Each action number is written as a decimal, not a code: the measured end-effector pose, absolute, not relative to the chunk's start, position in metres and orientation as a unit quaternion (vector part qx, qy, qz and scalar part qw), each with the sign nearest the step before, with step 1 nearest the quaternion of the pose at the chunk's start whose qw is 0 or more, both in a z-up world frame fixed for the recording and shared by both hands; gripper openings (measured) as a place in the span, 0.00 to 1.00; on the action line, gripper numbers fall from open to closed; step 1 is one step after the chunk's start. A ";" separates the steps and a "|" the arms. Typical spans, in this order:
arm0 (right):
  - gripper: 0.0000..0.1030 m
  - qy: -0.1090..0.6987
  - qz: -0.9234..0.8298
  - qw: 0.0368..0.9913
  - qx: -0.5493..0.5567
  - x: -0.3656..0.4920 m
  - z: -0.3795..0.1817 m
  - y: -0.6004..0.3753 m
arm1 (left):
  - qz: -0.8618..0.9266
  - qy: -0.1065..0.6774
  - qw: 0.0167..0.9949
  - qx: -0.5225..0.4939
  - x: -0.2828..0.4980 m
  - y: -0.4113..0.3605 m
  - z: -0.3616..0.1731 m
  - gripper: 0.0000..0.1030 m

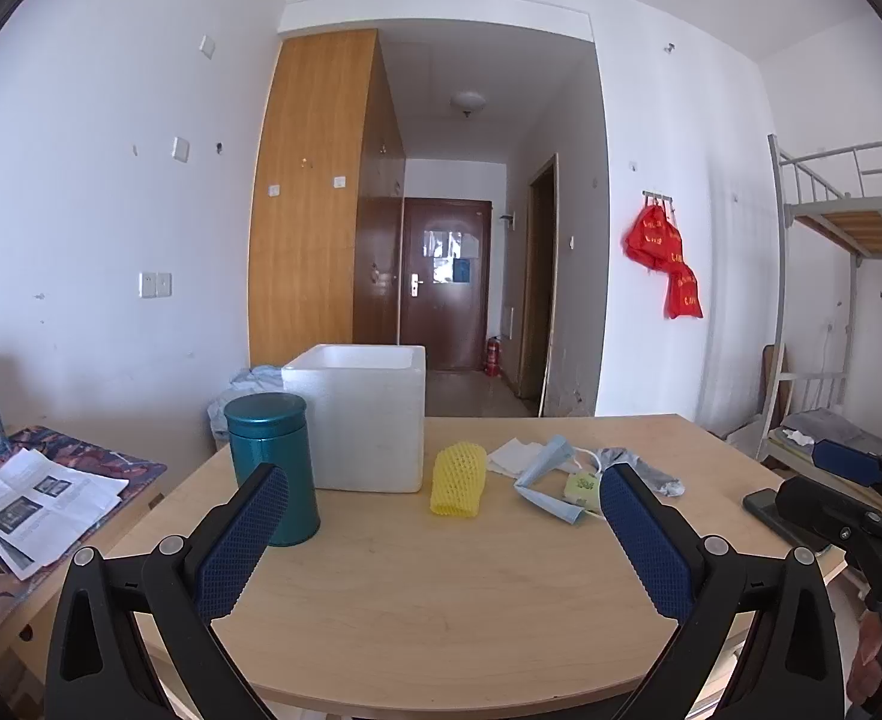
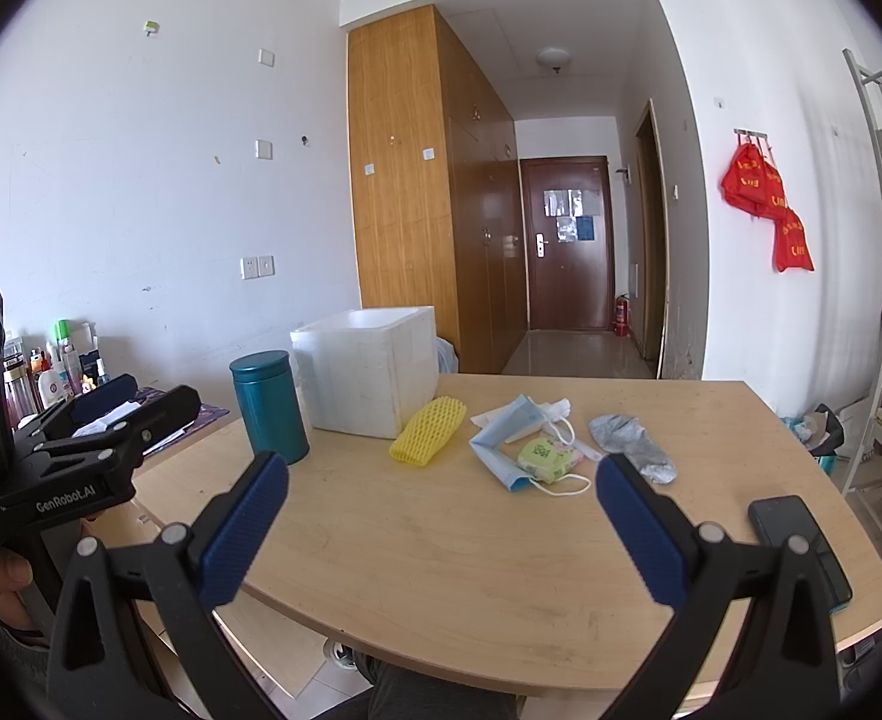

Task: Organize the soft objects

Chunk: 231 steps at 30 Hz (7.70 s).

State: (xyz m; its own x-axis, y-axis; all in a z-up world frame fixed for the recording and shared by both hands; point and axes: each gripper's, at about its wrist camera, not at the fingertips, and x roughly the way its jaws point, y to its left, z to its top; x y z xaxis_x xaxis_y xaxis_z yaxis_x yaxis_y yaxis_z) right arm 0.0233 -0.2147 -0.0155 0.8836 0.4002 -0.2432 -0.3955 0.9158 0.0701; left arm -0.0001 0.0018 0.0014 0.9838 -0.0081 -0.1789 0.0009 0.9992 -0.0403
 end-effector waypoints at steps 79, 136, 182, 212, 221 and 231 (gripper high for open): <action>1.00 0.183 0.200 0.962 0.018 0.094 -0.028 -0.231 | -0.019 0.143 0.989 -0.020 0.076 -0.010 -0.006 1.00; 1.00 0.368 0.104 0.924 -0.017 0.324 -0.065 -0.263 | -0.026 0.417 0.907 -0.046 0.328 -0.013 -0.101 1.00; 0.23 0.441 0.065 0.895 -0.012 0.355 -0.114 -0.305 | -0.019 0.425 0.905 -0.010 0.351 -0.014 -0.121 0.17; 0.69 0.400 0.066 0.914 0.004 0.345 -0.091 -0.299 | -0.057 0.366 0.929 -0.017 0.318 -0.013 -0.091 0.11; 0.69 0.417 0.038 0.908 -0.013 0.351 -0.104 -0.298 | -0.063 0.367 0.928 -0.020 0.318 -0.011 -0.092 0.11; 0.60 0.442 0.023 0.896 -0.037 0.354 -0.115 -0.295 | -0.068 0.363 0.929 -0.023 0.315 -0.009 -0.091 0.11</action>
